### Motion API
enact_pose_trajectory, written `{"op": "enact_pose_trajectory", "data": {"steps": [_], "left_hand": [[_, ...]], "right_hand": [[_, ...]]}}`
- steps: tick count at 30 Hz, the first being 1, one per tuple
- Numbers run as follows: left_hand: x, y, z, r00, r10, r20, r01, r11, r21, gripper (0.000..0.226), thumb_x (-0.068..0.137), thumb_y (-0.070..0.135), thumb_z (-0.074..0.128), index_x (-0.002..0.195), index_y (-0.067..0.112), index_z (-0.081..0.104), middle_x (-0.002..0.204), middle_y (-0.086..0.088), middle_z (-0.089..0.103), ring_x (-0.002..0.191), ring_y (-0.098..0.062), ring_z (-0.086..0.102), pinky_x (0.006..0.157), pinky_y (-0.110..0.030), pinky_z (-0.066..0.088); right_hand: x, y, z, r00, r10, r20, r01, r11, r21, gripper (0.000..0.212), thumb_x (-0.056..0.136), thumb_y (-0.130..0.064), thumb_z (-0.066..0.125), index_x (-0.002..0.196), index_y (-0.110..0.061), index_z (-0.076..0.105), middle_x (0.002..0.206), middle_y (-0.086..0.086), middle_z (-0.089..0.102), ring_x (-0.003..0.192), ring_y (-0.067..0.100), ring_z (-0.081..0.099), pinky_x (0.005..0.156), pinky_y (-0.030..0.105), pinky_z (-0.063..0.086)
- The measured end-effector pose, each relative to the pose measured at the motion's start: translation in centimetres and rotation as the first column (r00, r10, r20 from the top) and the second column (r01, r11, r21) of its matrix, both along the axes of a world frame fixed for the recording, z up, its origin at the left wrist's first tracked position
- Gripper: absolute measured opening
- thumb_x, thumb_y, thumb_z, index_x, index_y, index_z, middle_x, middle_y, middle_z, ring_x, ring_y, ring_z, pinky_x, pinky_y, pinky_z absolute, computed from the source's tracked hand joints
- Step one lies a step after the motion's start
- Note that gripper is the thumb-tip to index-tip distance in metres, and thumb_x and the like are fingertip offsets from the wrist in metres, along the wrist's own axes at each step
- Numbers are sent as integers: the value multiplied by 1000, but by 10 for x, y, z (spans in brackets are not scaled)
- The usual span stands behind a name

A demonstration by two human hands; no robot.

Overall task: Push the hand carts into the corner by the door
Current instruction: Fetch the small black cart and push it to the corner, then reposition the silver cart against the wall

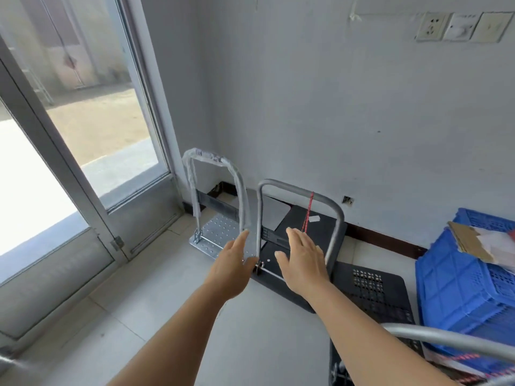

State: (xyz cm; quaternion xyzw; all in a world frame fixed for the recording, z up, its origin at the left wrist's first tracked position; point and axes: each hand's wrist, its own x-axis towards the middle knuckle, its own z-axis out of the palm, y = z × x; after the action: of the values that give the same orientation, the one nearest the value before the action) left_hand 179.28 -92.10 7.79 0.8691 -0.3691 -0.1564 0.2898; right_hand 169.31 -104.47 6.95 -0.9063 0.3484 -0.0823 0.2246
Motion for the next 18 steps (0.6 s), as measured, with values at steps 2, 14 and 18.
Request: {"op": "enact_pose_trajectory", "data": {"steps": [2,14,18], "left_hand": [[27,5,2,999,32,12,-32,999,-14,62,98,29,47,151,27,15,150,-6,36,126,-23,48,101,-33,38],[239,-31,9,988,125,89,-130,991,42,65,96,33,47,151,31,13,152,-2,34,131,-23,45,104,-36,38],[305,-55,17,982,148,117,-155,986,53,66,97,34,47,151,28,10,152,-3,33,133,-23,43,103,-35,38]], "right_hand": [[30,2,1,999,39,16,-39,999,-7,60,98,-35,41,150,-17,18,159,0,18,148,18,13,120,45,14],[240,-49,-9,991,131,42,-133,990,45,65,98,-40,41,151,-15,13,159,4,17,147,21,16,119,40,17],[302,-77,2,989,138,51,-140,989,36,64,99,-38,41,151,-13,14,159,7,19,146,23,19,118,39,19]]}}
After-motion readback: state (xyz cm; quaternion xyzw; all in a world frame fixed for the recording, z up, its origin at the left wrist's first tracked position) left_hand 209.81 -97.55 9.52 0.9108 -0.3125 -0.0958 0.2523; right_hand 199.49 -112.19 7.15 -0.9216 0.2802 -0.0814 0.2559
